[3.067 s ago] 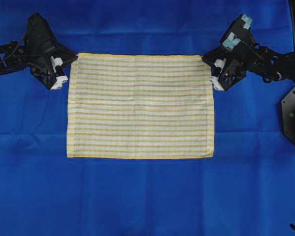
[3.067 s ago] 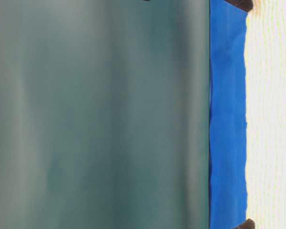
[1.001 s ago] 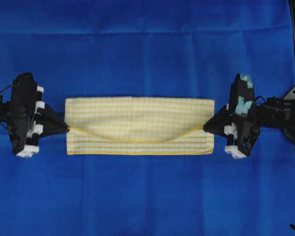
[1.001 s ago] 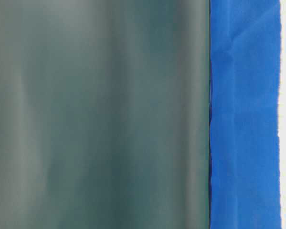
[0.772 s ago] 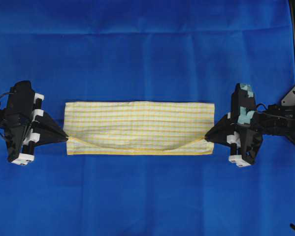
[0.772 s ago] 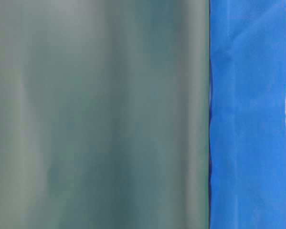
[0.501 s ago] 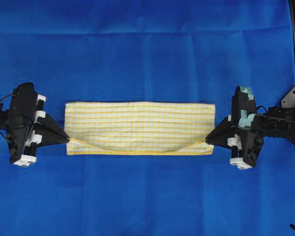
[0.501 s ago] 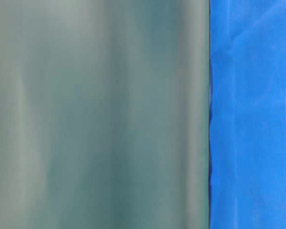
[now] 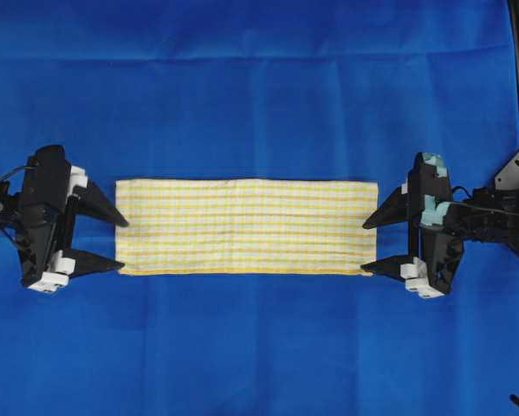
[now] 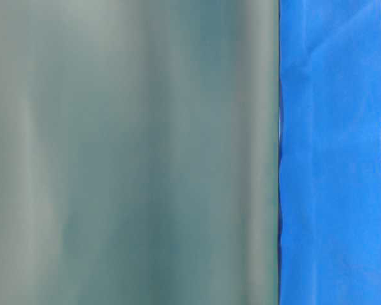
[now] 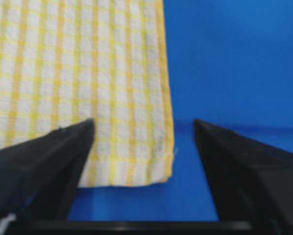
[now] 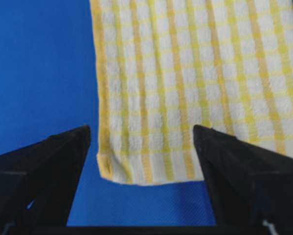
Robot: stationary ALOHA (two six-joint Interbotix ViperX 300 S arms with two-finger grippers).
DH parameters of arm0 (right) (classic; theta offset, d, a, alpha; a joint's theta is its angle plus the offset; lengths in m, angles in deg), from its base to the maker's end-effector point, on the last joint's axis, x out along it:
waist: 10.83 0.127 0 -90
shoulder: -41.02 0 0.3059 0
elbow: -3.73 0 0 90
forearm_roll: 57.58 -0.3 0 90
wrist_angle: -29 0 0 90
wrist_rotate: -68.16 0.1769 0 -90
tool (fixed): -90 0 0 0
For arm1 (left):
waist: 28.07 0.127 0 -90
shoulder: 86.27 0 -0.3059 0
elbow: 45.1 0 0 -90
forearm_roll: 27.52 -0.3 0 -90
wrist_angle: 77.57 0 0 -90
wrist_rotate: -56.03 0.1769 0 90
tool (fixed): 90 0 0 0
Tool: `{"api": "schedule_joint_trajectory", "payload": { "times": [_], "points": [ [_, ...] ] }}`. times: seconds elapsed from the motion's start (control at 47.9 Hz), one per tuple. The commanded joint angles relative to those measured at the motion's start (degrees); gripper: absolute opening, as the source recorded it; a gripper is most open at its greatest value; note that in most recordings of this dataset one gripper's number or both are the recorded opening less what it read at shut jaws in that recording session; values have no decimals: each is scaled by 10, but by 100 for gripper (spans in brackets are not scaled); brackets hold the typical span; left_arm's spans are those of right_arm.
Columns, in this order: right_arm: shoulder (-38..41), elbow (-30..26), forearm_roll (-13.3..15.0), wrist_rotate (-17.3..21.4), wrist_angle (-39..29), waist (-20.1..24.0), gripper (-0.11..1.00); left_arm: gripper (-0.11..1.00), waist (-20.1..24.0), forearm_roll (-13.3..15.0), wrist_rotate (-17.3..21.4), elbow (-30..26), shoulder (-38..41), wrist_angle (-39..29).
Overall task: Fold the yellow towel.
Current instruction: 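Release the folded corners by opening both grippers, then pinch the left and right ends of the folded strip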
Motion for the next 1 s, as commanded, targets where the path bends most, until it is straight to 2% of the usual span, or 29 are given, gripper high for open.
{"api": "schedule_joint_trajectory", "payload": {
  "times": [0.0,0.209,0.417,0.522,0.981],
  "points": [
    [-11,-1,2,-7,10,-20,79,82,25,1,6,-10,-9,4],
    [-14,0,2,-44,6,-110,78,77,97,0,54,-20,0,3],
    [-9,-3,2,-82,-10,-168,78,77,140,0,101,-26,18,2],
    [-2,-3,2,-83,-18,-180,78,77,149,1,105,-26,32,2],
    [78,-26,1,-83,-49,-181,78,77,162,1,98,-39,115,-8]
  ]
}}
